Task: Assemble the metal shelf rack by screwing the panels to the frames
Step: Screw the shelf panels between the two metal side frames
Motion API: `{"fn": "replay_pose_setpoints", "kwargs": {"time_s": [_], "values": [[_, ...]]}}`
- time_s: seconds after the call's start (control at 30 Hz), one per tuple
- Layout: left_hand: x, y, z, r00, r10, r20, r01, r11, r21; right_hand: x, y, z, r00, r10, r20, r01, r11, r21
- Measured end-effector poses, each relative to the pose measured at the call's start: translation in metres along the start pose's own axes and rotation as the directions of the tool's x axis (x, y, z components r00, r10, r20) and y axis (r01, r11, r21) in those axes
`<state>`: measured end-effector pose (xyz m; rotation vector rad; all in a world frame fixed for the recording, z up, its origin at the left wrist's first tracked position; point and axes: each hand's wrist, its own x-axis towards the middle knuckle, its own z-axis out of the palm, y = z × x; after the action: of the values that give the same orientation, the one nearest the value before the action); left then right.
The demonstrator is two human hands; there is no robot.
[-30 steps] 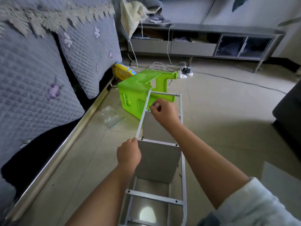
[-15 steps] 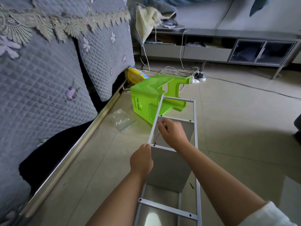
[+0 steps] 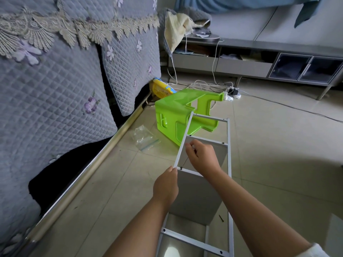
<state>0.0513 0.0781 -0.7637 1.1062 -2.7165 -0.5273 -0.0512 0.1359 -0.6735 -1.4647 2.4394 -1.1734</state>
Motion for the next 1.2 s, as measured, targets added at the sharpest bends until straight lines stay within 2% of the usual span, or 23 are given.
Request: {"fn": "replay_pose_setpoints", "kwargs": {"time_s": [0.53,0.77,1.2], "values": [[-0.001,0.000,-0.002,0.999,0.008,0.031,-0.007,1.000,-0.028,-0.005,-0.002,0.005,0.999,0.035,0.033,-0.035,0.999,-0.001],[-0.003,0.003,-0.005,1.000,0.020,0.024,-0.019,0.999,-0.039,-0.003,0.000,0.005,0.999,0.043,-0.019,-0.042,0.999,0.007],[-0.004,0.002,-0.003,1.000,0.029,0.012,-0.029,0.999,-0.019,-0.001,0.006,0.008,0.997,0.080,-0.004,-0.080,0.996,0.028]]}}
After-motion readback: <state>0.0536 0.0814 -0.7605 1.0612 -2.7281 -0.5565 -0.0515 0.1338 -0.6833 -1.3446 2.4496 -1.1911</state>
